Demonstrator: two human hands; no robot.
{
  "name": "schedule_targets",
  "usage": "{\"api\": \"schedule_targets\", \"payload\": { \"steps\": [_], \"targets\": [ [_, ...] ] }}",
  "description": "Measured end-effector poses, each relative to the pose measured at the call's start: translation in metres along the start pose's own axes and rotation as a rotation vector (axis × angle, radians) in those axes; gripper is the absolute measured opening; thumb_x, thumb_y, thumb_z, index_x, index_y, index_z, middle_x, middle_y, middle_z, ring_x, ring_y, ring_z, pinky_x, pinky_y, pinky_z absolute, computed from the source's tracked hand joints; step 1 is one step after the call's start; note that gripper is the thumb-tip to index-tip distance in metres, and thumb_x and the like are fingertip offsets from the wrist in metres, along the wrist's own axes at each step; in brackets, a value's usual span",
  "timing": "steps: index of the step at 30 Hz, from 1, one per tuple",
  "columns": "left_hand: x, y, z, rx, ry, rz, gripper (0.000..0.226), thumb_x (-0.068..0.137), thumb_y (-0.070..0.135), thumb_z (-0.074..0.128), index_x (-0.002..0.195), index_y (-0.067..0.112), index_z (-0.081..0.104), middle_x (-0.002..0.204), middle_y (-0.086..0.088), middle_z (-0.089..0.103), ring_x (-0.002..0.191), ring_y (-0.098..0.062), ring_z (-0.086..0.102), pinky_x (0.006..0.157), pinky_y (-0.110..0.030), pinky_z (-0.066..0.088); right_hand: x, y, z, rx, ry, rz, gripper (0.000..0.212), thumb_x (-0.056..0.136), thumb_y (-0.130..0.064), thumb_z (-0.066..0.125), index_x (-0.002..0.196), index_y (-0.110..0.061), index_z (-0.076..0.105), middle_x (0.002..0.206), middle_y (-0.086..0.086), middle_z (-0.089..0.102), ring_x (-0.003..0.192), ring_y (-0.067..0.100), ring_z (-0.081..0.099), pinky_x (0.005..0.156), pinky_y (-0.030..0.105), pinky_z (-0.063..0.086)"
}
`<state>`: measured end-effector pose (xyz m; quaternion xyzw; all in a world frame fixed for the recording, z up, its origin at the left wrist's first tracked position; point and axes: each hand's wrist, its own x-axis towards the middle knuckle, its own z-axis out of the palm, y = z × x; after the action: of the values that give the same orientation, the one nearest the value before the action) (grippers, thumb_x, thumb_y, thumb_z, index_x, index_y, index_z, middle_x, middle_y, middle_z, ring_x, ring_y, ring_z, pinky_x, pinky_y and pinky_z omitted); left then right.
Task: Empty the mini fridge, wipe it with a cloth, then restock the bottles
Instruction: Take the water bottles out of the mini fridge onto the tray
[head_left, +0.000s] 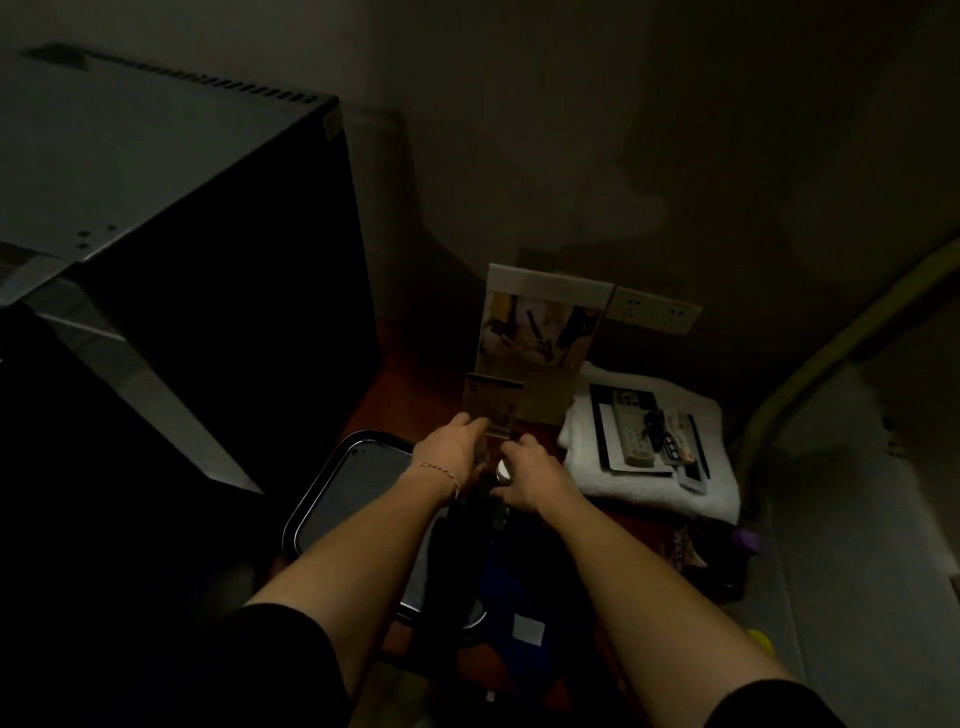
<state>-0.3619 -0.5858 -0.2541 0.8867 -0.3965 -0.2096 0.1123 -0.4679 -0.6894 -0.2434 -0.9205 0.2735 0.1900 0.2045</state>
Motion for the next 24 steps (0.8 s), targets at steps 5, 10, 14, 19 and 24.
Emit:
{"api": "schedule_targets", "payload": {
  "steps": [5, 10, 14, 19, 24],
  "targets": [
    [-0.027, 0.002, -0.007, -0.025, 0.086, -0.039, 0.074, 0.087, 0.035, 0.067, 0.147, 0.031, 0.024, 0.145, 0.002, 0.03, 0.116, -0.027, 0.054, 0.085, -0.046, 0.055, -0.035, -0.005, -0.004, -0.01, 0.117, 0.051, 0.062, 0.085, -0.04, 0.074, 0.136, -0.024, 0.042, 0.136, 0.004, 0.035, 0.116, 0.03, 0.056, 0.094, 0.046, 0.051],
    [-0.079, 0.008, -0.011, -0.025, 0.191, -0.051, 0.07, 0.086, 0.038, 0.067, 0.144, 0.03, 0.028, 0.14, 0.001, 0.035, 0.114, -0.027, 0.055, 0.083, -0.045, 0.055, -0.091, -0.011, -0.002, -0.031, 0.204, 0.047, 0.066, 0.086, -0.043, 0.073, 0.14, -0.025, 0.039, 0.139, 0.004, 0.033, 0.115, 0.028, 0.056, 0.093, 0.044, 0.052],
    [-0.145, 0.011, -0.004, -0.031, 0.221, -0.058, 0.059, 0.085, 0.044, 0.066, 0.135, 0.029, 0.038, 0.132, 0.001, 0.041, 0.112, -0.025, 0.055, 0.084, -0.046, 0.054, -0.15, -0.025, 0.007, -0.072, 0.225, 0.016, 0.071, 0.087, -0.045, 0.07, 0.145, -0.025, 0.035, 0.14, 0.004, 0.033, 0.119, 0.028, 0.053, 0.094, 0.044, 0.051],
    [-0.259, 0.02, 0.007, 0.038, 0.265, -0.063, 0.052, 0.086, 0.051, 0.063, 0.129, 0.025, 0.047, 0.129, 0.0, 0.047, 0.113, -0.024, 0.055, 0.088, -0.044, 0.052, -0.25, -0.05, 0.044, -0.125, 0.249, -0.055, 0.067, 0.089, -0.048, 0.067, 0.144, -0.027, 0.037, 0.141, 0.004, 0.033, 0.12, 0.03, 0.053, 0.093, 0.046, 0.051],
    [-0.383, 0.013, 0.018, 0.055, 0.236, -0.055, 0.054, 0.085, 0.052, 0.065, 0.126, 0.02, 0.052, 0.125, -0.004, 0.053, 0.113, -0.023, 0.055, 0.093, -0.04, 0.05, -0.359, -0.087, 0.095, -0.188, 0.247, -0.184, 0.066, 0.089, -0.049, 0.067, 0.143, -0.025, 0.038, 0.144, 0.005, 0.033, 0.12, 0.029, 0.054, 0.091, 0.045, 0.052]
  ]
}}
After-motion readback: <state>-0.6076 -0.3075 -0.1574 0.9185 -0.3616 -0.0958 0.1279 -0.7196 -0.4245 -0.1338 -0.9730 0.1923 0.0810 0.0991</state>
